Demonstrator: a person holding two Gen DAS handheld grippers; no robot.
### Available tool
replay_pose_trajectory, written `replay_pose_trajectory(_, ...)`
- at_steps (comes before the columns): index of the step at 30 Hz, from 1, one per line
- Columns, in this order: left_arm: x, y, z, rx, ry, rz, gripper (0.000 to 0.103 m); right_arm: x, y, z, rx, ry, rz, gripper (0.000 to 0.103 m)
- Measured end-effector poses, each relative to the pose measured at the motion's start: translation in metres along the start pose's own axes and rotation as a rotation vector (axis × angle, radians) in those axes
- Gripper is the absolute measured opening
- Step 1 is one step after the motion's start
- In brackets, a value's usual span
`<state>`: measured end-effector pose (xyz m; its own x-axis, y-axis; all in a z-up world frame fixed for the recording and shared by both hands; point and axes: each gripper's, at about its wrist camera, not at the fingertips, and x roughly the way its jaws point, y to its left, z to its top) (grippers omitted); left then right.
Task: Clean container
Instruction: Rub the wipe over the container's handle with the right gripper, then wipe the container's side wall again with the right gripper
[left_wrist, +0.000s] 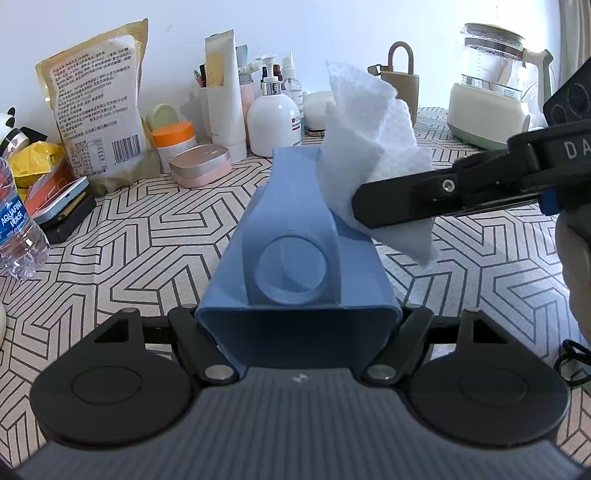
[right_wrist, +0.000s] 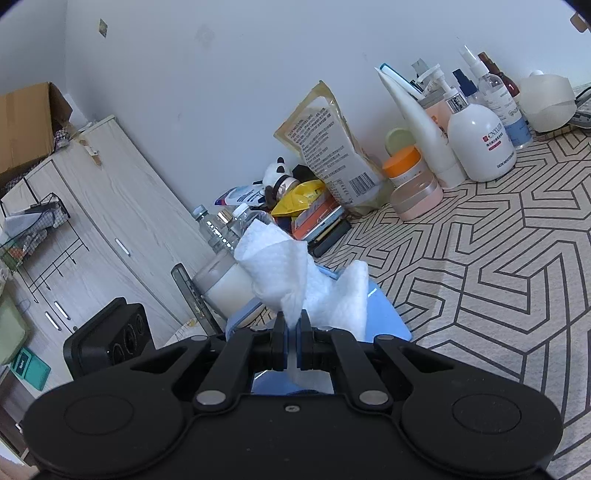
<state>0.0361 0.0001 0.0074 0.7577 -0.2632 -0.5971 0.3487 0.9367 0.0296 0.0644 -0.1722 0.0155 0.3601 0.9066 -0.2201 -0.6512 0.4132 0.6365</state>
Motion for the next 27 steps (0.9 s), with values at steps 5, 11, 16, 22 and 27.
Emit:
replay_pose_trajectory(5,0.000,0.002,0.000,-0.010,0.001,-0.001,0.074,-0.001,-0.004,0.001,0.003,0.001,-0.004,0.004)
replay_pose_trajectory(11,0.000,0.004,-0.001,-0.012,-0.003,-0.001,0.074,-0.002,-0.009,0.003,0.004,0.002,-0.006,0.004)
replay_pose_trajectory(16,0.001,0.006,-0.001,-0.023,-0.001,0.005,0.074,-0.006,-0.015,0.003,0.000,0.003,-0.024,0.004)
replay_pose_trajectory(22,0.002,0.010,-0.001,-0.049,0.007,0.014,0.074,-0.005,-0.020,0.001,-0.020,0.033,-0.056,0.008)
replay_pose_trajectory(27,0.002,0.011,-0.001,-0.050,0.008,0.014,0.074,-0.002,-0.026,-0.001,-0.015,0.074,-0.097,0.008)
